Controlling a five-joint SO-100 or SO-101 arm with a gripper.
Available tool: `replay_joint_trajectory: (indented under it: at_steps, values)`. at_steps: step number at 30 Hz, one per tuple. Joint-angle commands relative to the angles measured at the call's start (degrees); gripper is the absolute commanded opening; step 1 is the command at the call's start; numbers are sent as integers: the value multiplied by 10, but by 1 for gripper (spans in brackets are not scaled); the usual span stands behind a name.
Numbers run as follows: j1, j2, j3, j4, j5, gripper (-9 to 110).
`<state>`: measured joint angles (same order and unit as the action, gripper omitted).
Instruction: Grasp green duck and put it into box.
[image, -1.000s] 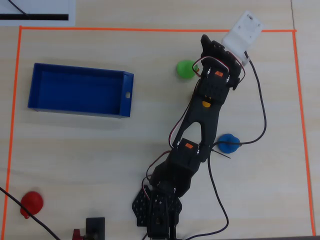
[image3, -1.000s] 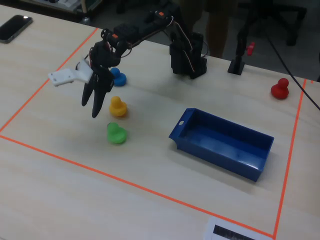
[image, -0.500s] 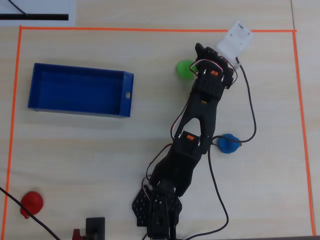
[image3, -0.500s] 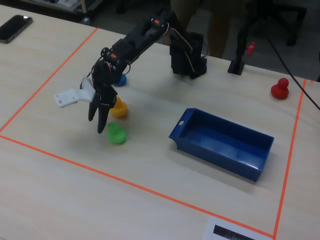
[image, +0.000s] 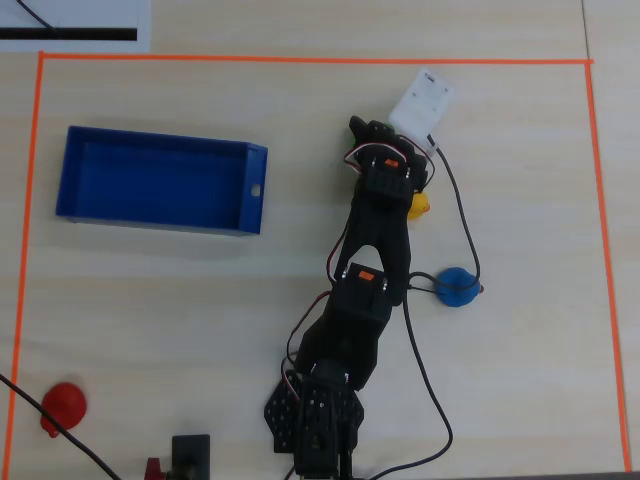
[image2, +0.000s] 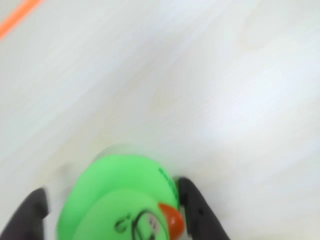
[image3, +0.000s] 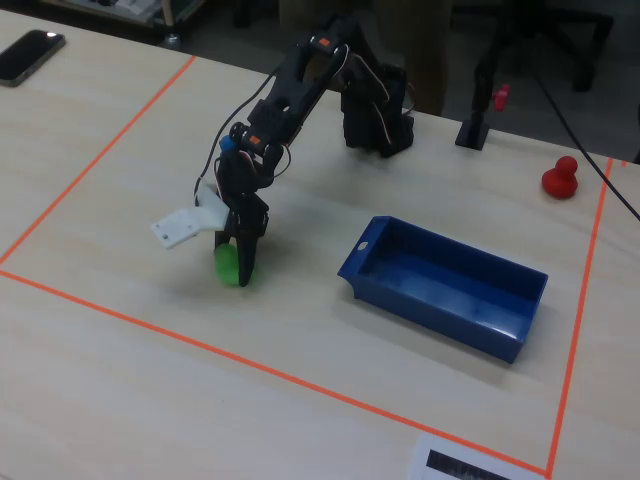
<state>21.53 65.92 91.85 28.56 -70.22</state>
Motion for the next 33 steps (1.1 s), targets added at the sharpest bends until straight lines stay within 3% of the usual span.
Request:
replay_joint_trajectory:
  at_steps: [1,5,6,8,14,19,27,33]
  values:
    - [-11,19,16,-4,9,34]
    - [-15,15,31,-8,4,30]
    - [-16,14,36,-9,1,25]
    - [-16,14,49,-28,4,0]
    - [-14,64,43,2,56,0]
    - [-62,192,18,119,126,0]
    - [-305,306,-185,446,273,0]
    - [-488,282,-265,575,324,0]
